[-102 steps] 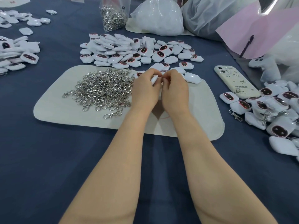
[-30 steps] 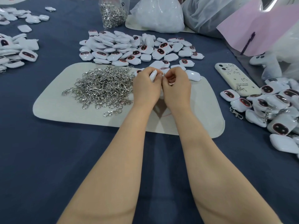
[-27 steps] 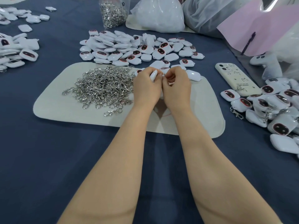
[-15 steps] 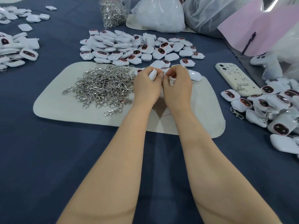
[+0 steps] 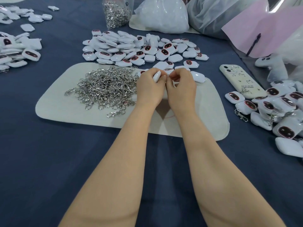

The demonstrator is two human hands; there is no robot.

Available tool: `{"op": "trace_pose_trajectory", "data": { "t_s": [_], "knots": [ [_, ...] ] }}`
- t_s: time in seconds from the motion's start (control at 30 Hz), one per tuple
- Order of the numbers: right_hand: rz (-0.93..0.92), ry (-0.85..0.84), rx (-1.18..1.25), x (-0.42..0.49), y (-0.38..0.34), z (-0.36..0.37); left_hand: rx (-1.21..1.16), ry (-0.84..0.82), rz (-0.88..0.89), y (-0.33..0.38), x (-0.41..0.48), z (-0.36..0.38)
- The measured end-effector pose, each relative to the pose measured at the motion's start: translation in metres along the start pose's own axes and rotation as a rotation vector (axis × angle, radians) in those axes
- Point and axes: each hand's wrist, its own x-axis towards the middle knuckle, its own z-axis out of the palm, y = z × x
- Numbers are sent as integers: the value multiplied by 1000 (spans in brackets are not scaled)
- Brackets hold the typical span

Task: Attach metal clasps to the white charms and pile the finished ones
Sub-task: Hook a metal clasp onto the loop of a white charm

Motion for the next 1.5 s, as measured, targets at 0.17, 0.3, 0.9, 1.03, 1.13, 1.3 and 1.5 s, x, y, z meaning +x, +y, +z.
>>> {"op": "trace_pose_trajectory", "data": {
  "t_s": [0.17, 0.3, 0.9, 1.03, 1.13, 1.3, 1.5],
  "knots": [
    [-27, -58, 0, -1, 0, 0, 14, 8, -10, -2, 1, -1],
    [-78, -83, -26, -1, 1, 0, -22, -12, -39, -4, 3, -1],
    [56, -85, 60, 0, 3, -1, -328, -67, -328, 0, 4, -3],
    [90, -74, 47, 2, 4, -3, -354, -120, -355, 4, 5, -5],
    [100, -56, 56, 3, 5, -4, -305, -152, -288, 1, 6, -4],
    [131, -25, 62, 3, 7, -4, -182, -183, -194, -5, 9, -8],
    [123, -57, 43, 3, 5, -4, -103, -215, -140, -5, 6, -4]
  ]
}}
